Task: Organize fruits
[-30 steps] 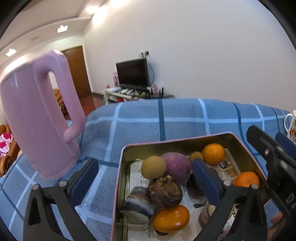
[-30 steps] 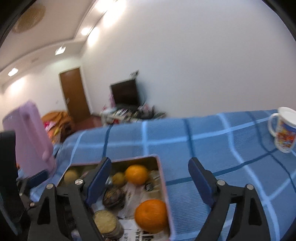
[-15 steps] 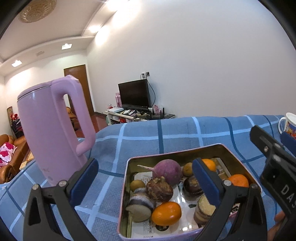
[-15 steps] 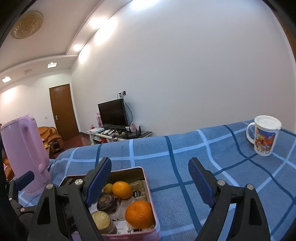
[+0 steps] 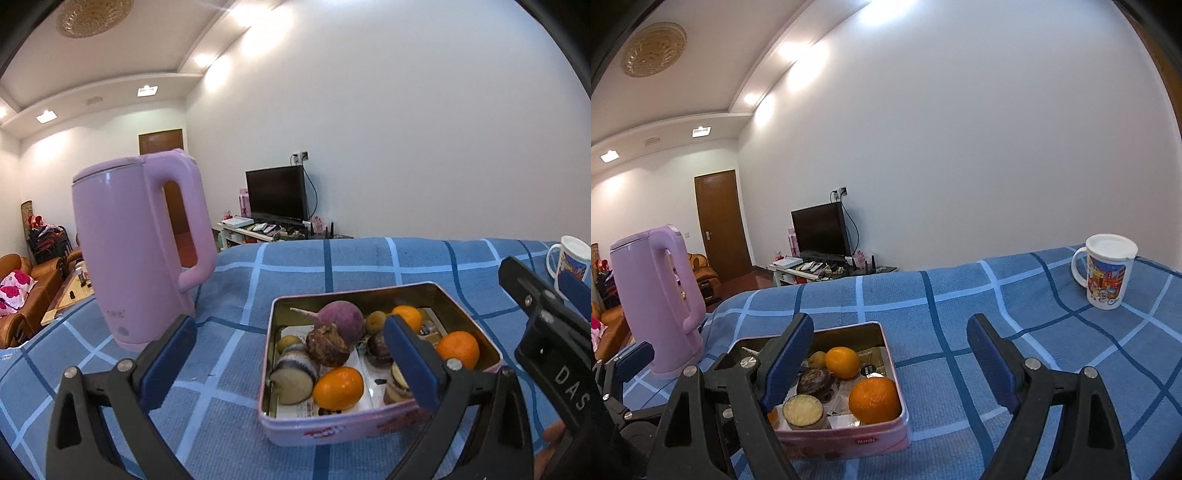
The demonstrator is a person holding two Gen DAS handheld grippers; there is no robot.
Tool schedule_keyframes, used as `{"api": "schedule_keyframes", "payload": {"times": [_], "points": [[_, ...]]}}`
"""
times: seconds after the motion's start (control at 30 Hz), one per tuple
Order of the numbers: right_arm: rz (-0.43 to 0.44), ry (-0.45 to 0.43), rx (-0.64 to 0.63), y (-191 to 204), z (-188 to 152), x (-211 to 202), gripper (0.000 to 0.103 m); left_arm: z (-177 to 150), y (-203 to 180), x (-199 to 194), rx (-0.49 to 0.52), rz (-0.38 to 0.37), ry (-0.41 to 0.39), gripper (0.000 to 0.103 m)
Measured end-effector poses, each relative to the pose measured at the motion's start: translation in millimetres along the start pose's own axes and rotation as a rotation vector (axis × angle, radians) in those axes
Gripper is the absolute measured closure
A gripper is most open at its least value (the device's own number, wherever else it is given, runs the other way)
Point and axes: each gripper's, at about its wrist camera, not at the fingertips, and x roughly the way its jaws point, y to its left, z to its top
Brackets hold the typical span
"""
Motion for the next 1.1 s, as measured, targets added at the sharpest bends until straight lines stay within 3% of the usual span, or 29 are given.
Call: {"api": "schedule_keyframes", "payload": {"times": [0.47,1.1], "points": [[-0.010,-0.091,-0.004,-4,-1,-37,0.017,-5,-1,-27,0.028,-0.026,-0.055,0.000],[-0.015,-0.097,-0.020,1,-1,-40,0.017,-5,-1,-26,0.014,-0.024,-0.047,0.000]]}}
